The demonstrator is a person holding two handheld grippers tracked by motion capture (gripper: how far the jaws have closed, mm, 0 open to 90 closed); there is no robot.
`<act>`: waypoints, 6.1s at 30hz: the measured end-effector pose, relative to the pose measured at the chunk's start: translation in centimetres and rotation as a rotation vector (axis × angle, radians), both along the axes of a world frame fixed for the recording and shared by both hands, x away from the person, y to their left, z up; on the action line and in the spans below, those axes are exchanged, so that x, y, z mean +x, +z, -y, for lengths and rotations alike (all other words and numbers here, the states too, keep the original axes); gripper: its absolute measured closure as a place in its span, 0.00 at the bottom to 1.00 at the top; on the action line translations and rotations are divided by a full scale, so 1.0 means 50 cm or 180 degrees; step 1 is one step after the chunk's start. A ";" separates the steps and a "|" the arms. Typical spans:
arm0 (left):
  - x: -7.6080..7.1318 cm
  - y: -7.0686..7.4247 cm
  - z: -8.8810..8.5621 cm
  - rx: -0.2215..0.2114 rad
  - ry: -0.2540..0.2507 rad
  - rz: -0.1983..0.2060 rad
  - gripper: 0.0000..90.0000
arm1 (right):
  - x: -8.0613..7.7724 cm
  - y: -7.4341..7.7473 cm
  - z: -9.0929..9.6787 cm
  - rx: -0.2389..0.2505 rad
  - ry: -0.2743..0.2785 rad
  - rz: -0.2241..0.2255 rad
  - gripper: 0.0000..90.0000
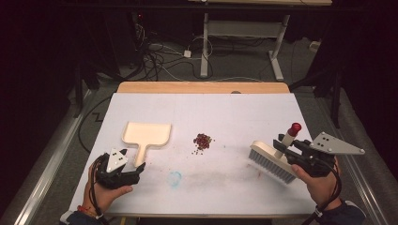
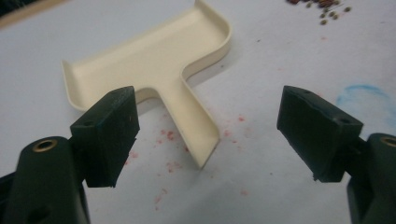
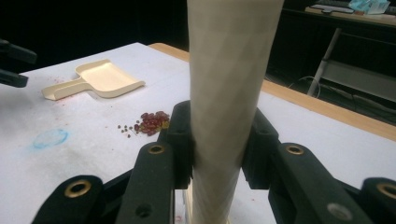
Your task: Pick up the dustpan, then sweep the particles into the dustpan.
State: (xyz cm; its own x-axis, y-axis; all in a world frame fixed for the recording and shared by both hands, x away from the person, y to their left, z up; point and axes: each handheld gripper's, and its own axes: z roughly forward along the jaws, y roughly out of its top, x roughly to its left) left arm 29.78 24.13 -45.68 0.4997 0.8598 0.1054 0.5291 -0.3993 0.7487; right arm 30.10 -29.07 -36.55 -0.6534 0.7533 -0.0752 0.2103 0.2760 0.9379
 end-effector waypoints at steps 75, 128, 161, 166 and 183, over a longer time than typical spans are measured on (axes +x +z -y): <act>0.022 0.032 0.020 0.0414 -0.0455 -0.1061 0.71 | 0.010 -0.005 -0.006 -0.0033 -0.0068 0.0081 0.77; 0.027 0.012 0.083 0.0493 -0.0912 -0.1142 0.71 | 0.266 -0.014 -0.209 0.0026 -0.0168 -0.0068 0.77; 0.051 0.002 0.132 0.0495 -0.0941 -0.1196 0.71 | 0.236 -0.062 -0.367 0.0026 0.0317 -0.0165 0.77; 0.050 0.001 0.136 0.0527 -0.0926 -0.1203 0.71 | 0.225 -0.063 -0.373 0.0003 0.0327 -0.0167 0.76; 0.060 0.001 0.150 0.0567 -0.0926 -0.1238 0.71 | 0.172 -0.066 -0.429 -0.0207 0.0268 -0.0040 0.76</act>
State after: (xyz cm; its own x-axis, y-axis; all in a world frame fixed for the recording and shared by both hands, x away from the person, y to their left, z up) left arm 32.80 16.64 -45.62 0.7469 0.6650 -0.0037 0.6028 -0.6747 0.4258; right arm 38.71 -7.60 -39.87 -0.7154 0.6894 -0.1136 0.1955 0.3535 0.9148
